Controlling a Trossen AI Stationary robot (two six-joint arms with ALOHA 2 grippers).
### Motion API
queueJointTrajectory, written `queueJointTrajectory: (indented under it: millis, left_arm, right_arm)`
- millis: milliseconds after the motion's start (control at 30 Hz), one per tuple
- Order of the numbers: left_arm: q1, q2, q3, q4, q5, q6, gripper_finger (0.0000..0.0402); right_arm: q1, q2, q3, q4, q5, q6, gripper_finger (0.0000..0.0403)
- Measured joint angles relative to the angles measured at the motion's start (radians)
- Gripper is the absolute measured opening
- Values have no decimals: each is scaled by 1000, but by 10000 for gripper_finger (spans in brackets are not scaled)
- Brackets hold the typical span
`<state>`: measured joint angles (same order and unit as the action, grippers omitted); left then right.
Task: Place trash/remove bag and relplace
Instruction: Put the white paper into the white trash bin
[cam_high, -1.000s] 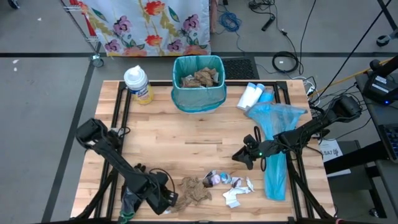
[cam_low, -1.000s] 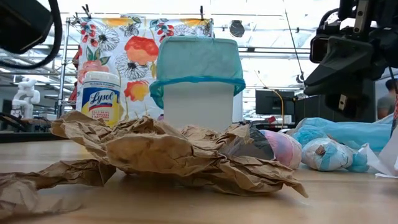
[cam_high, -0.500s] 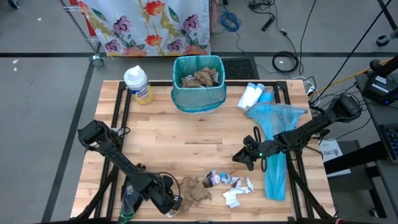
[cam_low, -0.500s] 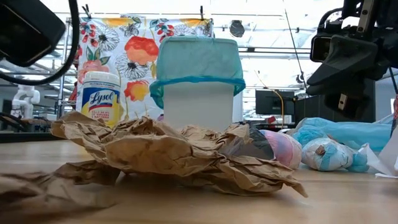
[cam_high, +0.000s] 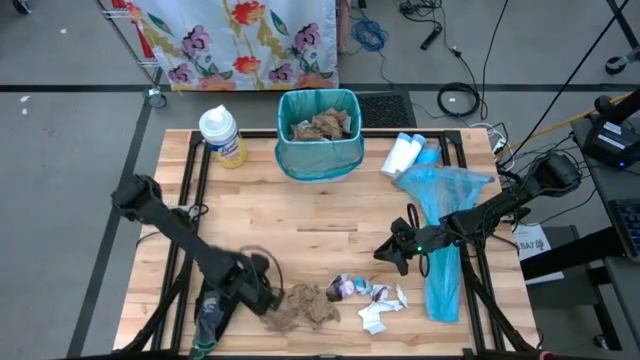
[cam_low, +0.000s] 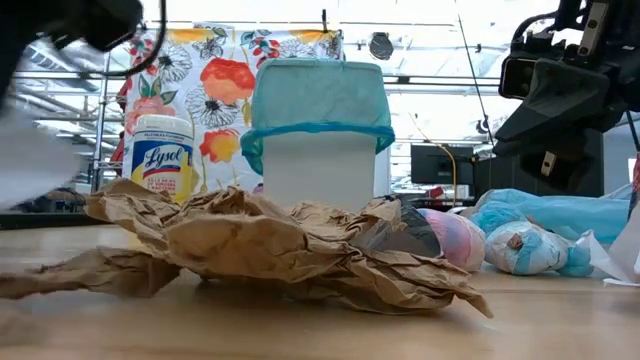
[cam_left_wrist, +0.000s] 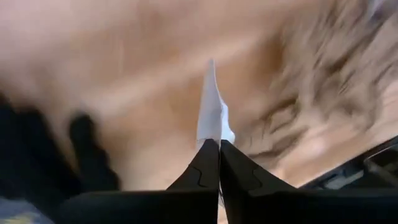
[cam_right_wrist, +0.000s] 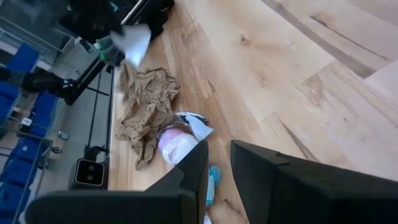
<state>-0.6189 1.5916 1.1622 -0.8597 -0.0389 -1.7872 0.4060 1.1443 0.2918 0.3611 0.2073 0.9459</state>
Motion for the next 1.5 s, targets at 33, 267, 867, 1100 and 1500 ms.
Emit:
queueJointTrajectory:
  millis: [33, 267, 867, 1100, 1500]
  left_arm:
    - [22, -28, 0, -23, -25, 28, 1]
    - [229, -226, 1, -135, -174, 309, 1]
    - [926, -386, 397, -6, -121, 1370, 0]
    - [1187, -233, 606, 25, 76, 1618, 0]
    - [1319, -11, 655, 7, 313, 1750, 65]
  right_arm:
    - [-1, 0, 0, 0, 0, -5, 59]
    - [-53, 0, 0, 3, 2, -27, 59]
    - [-322, 0, 0, 25, 5, -44, 59]
    - [-420, -2, 1, 42, 5, -43, 59]
    - [-458, -2, 1, 77, 4, -16, 59]
